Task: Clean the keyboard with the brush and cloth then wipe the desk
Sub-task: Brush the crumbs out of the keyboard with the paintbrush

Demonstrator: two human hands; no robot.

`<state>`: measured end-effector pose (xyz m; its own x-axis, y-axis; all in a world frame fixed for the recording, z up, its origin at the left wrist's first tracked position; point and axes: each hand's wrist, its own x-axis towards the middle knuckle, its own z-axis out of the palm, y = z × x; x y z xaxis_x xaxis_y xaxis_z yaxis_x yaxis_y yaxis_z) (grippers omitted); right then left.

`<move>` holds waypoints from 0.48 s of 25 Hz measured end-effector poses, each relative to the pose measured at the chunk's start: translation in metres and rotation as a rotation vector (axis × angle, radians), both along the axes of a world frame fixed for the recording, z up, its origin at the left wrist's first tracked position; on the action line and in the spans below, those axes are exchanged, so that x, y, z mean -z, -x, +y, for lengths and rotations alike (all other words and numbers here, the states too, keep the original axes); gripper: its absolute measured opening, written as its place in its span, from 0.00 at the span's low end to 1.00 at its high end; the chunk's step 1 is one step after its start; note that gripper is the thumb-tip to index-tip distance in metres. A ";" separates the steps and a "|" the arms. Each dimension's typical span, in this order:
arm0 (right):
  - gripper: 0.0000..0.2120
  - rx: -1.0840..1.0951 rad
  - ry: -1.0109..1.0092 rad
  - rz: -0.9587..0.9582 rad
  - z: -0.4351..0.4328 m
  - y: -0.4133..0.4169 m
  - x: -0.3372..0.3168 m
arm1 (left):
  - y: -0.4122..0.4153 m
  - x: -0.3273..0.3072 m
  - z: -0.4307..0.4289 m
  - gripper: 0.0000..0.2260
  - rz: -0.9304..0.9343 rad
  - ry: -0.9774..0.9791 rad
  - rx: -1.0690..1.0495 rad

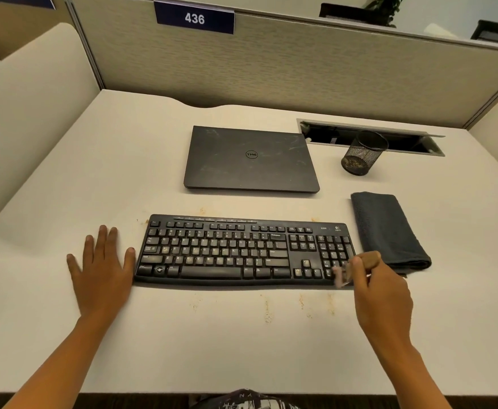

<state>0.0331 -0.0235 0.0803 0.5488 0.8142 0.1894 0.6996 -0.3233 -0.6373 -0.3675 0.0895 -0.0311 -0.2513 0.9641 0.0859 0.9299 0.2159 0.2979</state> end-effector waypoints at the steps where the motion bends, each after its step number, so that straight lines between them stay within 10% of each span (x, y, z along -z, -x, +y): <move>1: 0.18 -0.014 -0.010 0.072 0.001 0.002 0.001 | 0.000 0.000 0.000 0.25 0.000 -0.004 0.001; 12: 0.16 -0.320 -0.078 0.210 0.018 0.070 0.009 | -0.001 0.000 0.000 0.26 0.002 -0.011 -0.008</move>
